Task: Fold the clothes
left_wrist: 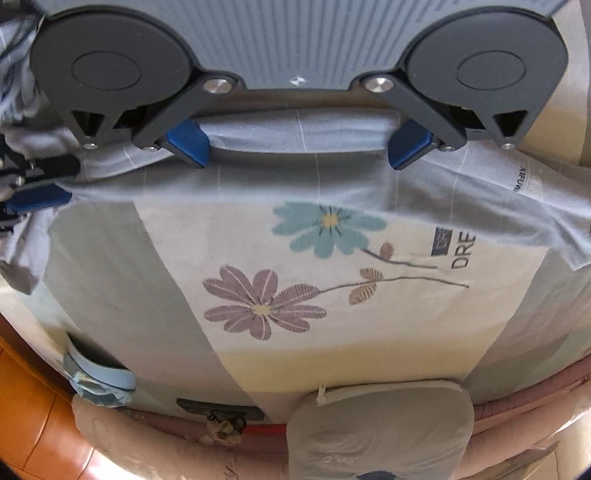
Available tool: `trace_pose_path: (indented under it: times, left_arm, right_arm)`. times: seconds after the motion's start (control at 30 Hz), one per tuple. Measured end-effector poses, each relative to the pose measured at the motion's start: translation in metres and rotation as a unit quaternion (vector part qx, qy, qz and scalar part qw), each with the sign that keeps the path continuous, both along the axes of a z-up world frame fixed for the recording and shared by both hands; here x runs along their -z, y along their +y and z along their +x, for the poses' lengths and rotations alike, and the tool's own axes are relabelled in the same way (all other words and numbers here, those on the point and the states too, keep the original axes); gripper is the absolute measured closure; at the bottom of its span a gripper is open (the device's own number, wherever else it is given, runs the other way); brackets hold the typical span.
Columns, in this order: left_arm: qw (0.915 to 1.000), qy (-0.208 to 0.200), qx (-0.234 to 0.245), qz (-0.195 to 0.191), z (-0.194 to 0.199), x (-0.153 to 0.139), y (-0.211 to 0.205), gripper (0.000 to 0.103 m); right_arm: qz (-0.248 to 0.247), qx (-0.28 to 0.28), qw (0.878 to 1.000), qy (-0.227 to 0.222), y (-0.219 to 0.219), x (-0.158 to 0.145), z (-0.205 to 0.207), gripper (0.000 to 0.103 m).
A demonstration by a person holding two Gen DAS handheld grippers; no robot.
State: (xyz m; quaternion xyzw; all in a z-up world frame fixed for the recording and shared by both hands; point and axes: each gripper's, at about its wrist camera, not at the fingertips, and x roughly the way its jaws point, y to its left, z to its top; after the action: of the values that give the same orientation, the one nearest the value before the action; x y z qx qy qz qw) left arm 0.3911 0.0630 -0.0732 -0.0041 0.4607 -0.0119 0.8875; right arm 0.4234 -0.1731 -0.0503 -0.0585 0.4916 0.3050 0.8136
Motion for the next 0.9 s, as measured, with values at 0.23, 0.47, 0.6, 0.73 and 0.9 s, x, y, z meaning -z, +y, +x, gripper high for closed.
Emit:
trace_pose_path:
  times: [0.23, 0.47, 0.6, 0.73, 0.9]
  left_arm:
    - [1.0, -0.001, -0.007, -0.001, -0.003, -0.001, -0.001, 0.001]
    - [0.9999, -0.011, -0.003, 0.002, -0.009, 0.001, -0.001, 0.001]
    - [0.9999, -0.013, -0.005, 0.004, -0.009, 0.001, -0.002, 0.001]
    - [0.9998, -0.018, -0.005, 0.004, -0.011, 0.002, -0.002, 0.0]
    - [0.9998, -0.019, -0.007, 0.006, -0.011, 0.003, -0.003, 0.0]
  right_arm:
    - [0.01, -0.038, 0.999, 0.0, 0.004, -0.007, -0.001, 0.048]
    - [0.044, -0.092, 0.995, -0.019, -0.017, -0.026, 0.04, 0.027]
    - [0.057, -0.105, 0.993, 0.018, -0.04, -0.024, 0.085, 0.027]
    - [0.058, -0.102, 0.992, 0.053, -0.062, -0.016, 0.122, 0.027]
    - [0.097, -0.12, 0.979, 0.133, -0.081, -0.001, 0.151, 0.027]
